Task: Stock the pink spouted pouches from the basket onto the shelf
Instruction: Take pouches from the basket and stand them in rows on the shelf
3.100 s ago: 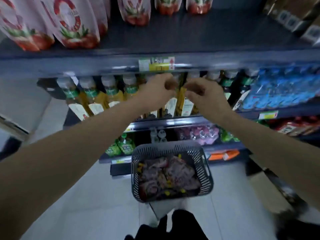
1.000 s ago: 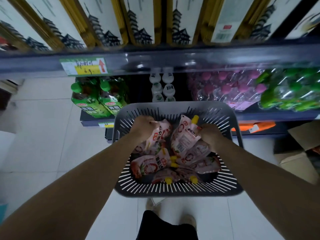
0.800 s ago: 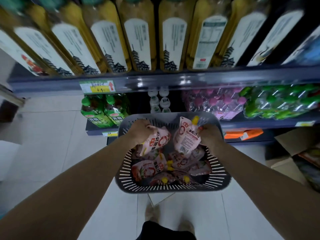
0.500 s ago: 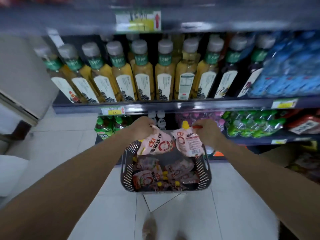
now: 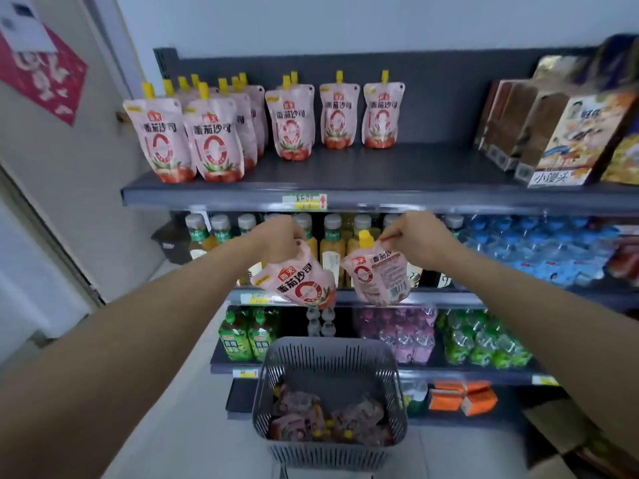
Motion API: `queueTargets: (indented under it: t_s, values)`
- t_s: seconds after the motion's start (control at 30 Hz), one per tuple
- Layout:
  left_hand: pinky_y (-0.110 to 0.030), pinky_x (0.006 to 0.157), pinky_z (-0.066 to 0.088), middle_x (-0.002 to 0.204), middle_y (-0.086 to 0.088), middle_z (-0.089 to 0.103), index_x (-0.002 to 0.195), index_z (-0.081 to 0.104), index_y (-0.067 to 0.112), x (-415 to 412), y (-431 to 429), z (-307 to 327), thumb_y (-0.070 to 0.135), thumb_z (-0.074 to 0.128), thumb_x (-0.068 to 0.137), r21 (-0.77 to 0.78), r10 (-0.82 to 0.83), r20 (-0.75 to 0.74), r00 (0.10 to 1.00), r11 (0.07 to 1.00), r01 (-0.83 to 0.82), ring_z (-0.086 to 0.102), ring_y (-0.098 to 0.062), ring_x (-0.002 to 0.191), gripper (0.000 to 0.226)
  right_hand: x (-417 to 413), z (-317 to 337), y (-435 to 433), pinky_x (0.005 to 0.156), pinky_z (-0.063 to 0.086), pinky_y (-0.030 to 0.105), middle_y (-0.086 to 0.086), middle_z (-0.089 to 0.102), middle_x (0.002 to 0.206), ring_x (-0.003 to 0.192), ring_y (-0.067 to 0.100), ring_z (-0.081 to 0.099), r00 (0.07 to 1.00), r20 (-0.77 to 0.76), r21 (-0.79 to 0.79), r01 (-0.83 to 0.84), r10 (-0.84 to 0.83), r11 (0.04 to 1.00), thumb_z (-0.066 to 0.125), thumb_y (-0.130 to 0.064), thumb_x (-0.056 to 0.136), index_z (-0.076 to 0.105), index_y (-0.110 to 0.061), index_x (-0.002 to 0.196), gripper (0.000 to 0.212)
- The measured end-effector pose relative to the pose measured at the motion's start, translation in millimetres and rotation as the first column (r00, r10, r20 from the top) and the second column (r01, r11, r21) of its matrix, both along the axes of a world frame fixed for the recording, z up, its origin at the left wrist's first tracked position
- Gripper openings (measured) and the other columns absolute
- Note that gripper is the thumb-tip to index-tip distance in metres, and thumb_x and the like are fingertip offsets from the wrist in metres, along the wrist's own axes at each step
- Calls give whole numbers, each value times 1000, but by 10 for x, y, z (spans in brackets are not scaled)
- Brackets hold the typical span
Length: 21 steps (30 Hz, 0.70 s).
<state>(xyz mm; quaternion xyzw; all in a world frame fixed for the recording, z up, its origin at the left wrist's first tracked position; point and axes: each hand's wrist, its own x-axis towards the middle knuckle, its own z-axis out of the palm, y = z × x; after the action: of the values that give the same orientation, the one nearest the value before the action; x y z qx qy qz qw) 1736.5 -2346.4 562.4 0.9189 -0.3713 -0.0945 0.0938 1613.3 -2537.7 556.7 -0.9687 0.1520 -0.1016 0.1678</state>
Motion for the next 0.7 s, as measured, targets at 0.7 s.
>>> queueTargets:
  t_s: [0.7]
  values:
    - [-29, 85, 43, 128, -14, 59, 119, 62, 6, 391, -48, 1311, -5, 46, 89, -291, 104, 290, 951, 957, -16, 56, -30, 112, 36, 362, 1437, -81, 74, 61, 33, 10, 74, 78, 74, 25, 73, 955, 297, 351, -96, -14, 931, 69, 1, 74, 74, -5, 74, 7]
